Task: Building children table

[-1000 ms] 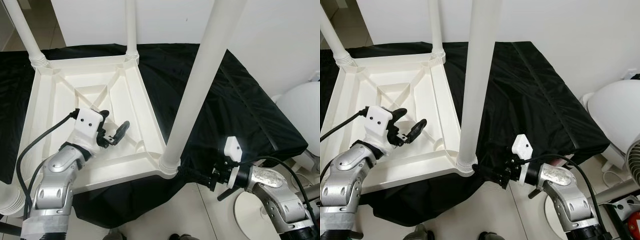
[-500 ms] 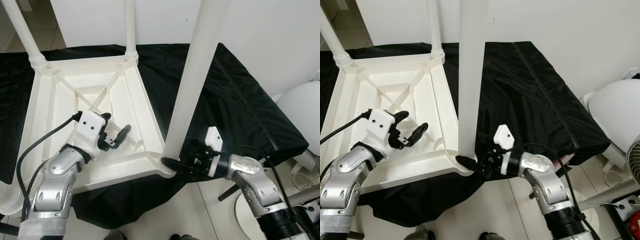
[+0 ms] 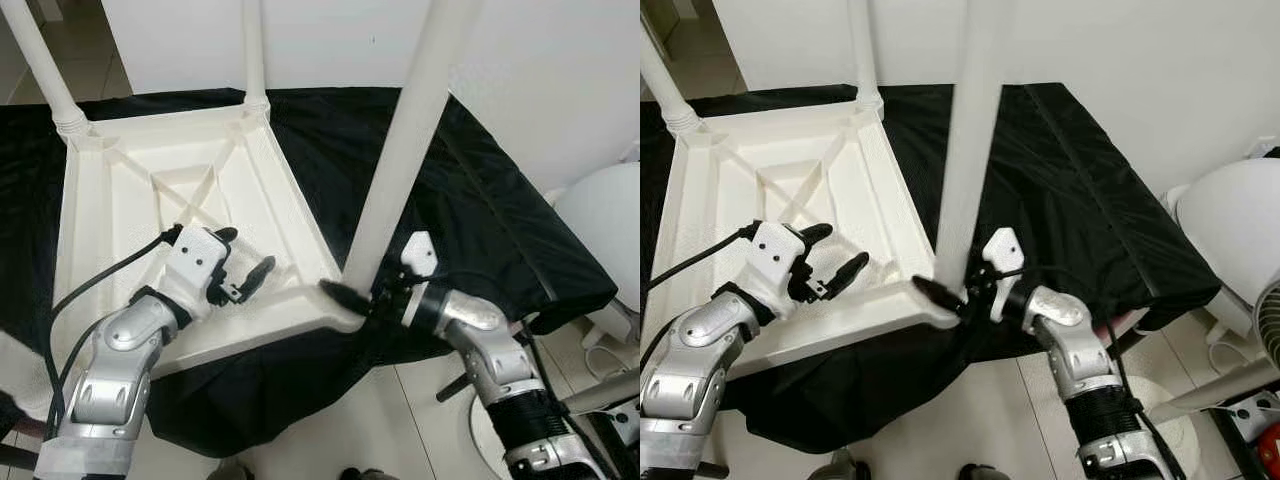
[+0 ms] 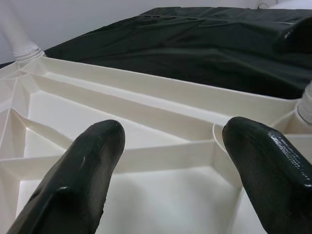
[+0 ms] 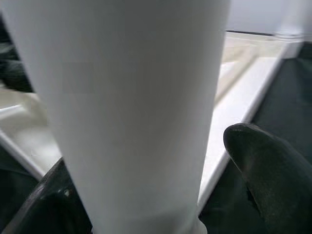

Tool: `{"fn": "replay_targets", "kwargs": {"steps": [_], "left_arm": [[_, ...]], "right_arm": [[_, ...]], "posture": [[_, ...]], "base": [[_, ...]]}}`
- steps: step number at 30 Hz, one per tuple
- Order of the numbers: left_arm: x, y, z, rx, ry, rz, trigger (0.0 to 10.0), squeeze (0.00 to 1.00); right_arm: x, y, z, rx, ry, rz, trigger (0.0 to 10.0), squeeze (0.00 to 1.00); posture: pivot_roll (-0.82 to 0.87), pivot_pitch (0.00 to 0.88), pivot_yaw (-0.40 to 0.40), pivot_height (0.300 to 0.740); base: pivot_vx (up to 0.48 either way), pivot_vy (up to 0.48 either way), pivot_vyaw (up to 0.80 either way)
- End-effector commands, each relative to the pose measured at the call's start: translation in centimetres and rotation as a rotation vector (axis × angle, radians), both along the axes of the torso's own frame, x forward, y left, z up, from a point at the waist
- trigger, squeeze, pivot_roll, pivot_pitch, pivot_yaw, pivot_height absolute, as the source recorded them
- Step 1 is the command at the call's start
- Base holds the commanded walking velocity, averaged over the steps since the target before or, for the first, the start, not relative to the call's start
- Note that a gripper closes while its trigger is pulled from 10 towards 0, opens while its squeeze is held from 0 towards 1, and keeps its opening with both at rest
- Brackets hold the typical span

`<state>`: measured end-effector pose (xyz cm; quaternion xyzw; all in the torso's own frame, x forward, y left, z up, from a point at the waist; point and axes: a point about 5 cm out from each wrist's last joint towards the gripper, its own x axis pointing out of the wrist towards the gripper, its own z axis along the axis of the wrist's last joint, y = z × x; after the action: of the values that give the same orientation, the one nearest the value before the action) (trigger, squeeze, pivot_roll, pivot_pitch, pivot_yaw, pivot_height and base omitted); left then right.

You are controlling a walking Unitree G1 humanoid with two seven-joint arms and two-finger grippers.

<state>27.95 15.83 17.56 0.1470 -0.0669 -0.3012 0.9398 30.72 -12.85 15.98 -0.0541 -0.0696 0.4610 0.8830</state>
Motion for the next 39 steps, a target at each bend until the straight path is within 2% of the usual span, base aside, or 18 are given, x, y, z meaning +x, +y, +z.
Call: {"fn": "replay_targets", "kwargs": {"steps": [1, 4, 9, 10, 11, 12, 14, 15, 20, 26, 27, 28, 29, 33, 34, 35, 36, 39], "left_arm": [[-0.4, -0.5, 0.0, 0.016, -0.003, -0.056, 10.0, 0.0], [-0.5, -0.9, 0.0, 0.001, 0.002, -0.065, 10.0, 0.0], [-0.9, -2.1, -0.3, -0.03, 0.016, -0.085, 10.0, 0.0], [-1.1, -2.5, -0.5, -0.04, 0.029, -0.094, 10.0, 0.0], [-1.1, -2.5, -0.5, -0.04, 0.029, -0.094, 10.0, 0.0], [-1.2, -2.8, -0.6, -0.047, 0.039, -0.101, 10.0, 0.0], [-1.3, -3.0, -0.7, -0.051, 0.045, -0.106, 10.0, 0.0], [-1.4, -3.4, -0.8, -0.057, 0.051, -0.109, 10.0, 0.0], [-1.7, -4.0, -0.8, -0.063, 0.056, -0.111, 10.0, 0.0], [-1.6, -4.0, -0.8, -0.063, 0.064, -0.108, 10.0, 0.0], [-1.5, -3.9, -0.7, -0.067, 0.056, -0.103, 10.0, 0.0], [-1.5, -3.9, -0.7, -0.067, 0.056, -0.103, 10.0, 0.0], [-1.4, -3.9, -0.5, -0.071, 0.049, -0.097, 10.0, 0.0], [-1.3, -3.8, -0.4, -0.077, 0.041, -0.084, 10.0, 0.0], [-1.3, -3.8, -0.4, -0.079, 0.045, -0.08, 10.0, 0.0], [-1.3, -3.8, -0.4, -0.079, 0.045, -0.08, 10.0, 0.0], [-1.3, -4.0, -0.4, -0.079, 0.044, -0.075, 10.0, 0.0], [-1.3, -4.0, -0.4, -0.079, 0.043, -0.073, 10.0, 0.0]], "right_arm": [[0.2, -0.6, -0.2, -0.003, 0.009, -0.033, 10.0, 0.0], [0.7, -1.3, -0.2, -0.009, 0.002, -0.068, 10.0, 0.0], [0.5, -1.0, -0.5, 0.023, 0.032, -0.099, 10.0, 0.0], [0.5, -0.9, -0.7, 0.019, 0.036, -0.108, 8.9, 0.0], [0.5, -0.9, -0.7, 0.019, 0.036, -0.108, 8.9, 0.0], [0.5, -0.8, -0.8, 0.015, 0.035, -0.115, 8.0, 0.0], [0.6, -0.8, -0.9, 0.013, 0.031, -0.119, 8.0, 0.0], [0.5, -0.9, -1.0, 0.025, 0.04, -0.131, 0.0, 0.0], [0.3, -1.2, -1.1, 0.064, 0.058, -0.211, 0.0, 0.0], [0.3, -1.3, -1.1, 0.05, 0.056, -0.275, 0.0, 0.0], [0.2, -1.1, -1.1, 0.054, 0.052, -0.33, 8.1, 0.0], [0.2, -1.1, -1.1, 0.054, 0.052, -0.33, 8.1, 0.0], [0.0, -0.8, -1.0, 0.065, 0.045, -0.376, 10.0, 0.0], [-0.5, -0.2, -0.9, 0.086, 0.043, -0.474, 10.0, 0.0], [-0.8, 0.4, -1.1, 0.101, 0.066, -0.543, 10.0, 0.0], [-0.8, 0.4, -1.1, 0.101, 0.066, -0.543, 10.0, 0.0], [-1.0, 1.0, -1.4, 0.136, 0.106, -0.622, 10.0, 0.0], [-1.1, 1.2, -1.5, 0.148, 0.12, -0.65, 10.0, 0.0]], "posture": [[0.13, 0.132, -0.02, 0.74], [0.12, 0.131, -0.02, 0.74], [0.11, 0.131, -0.025, 0.74], [0.11, 0.131, -0.025, 0.74], [0.11, 0.131, -0.025, 0.74], [0.09, 0.132, -0.02, 0.74], [0.09, 0.132, -0.02, 0.74], [0.08, 0.132, -0.017, 0.74], [0.07, 0.131, -0.014, 0.74], [0.07, 0.131, -0.014, 0.74], [0.06, 0.137, -0.016, 0.74], [0.06, 0.137, -0.016, 0.74], [0.06, 0.138, -0.016, 0.74], [0.06, 0.139, -0.016, 0.74], [0.05, 0.142, -0.018, 0.74], [0.05, 0.142, -0.018, 0.74], [0.05, 0.142, -0.02, 0.74], [0.05, 0.144, -0.019, 0.74]], "base": [[0.0, 0.0, 0.0], [0.0, 0.0, 0.0], [0.0, 0.0, 0.0], [0.0, 0.0, 0.0], [0.0, 0.0, 0.0], [0.0, 0.0, 0.0], [0.0, 0.0, 0.0], [0.0, 0.0, 0.0], [0.0, 0.0, 0.0], [0.0, 0.0, 0.0], [0.0, 0.0, 0.0], [0.0, 0.0, 0.0], [0.0, 0.0, 0.0], [0.0, 0.0, 0.0], [0.0, 0.0, 0.0], [0.0, 0.0, 0.0], [0.0, 0.0, 0.0], [0.0, 0.0, 0.0]]}}
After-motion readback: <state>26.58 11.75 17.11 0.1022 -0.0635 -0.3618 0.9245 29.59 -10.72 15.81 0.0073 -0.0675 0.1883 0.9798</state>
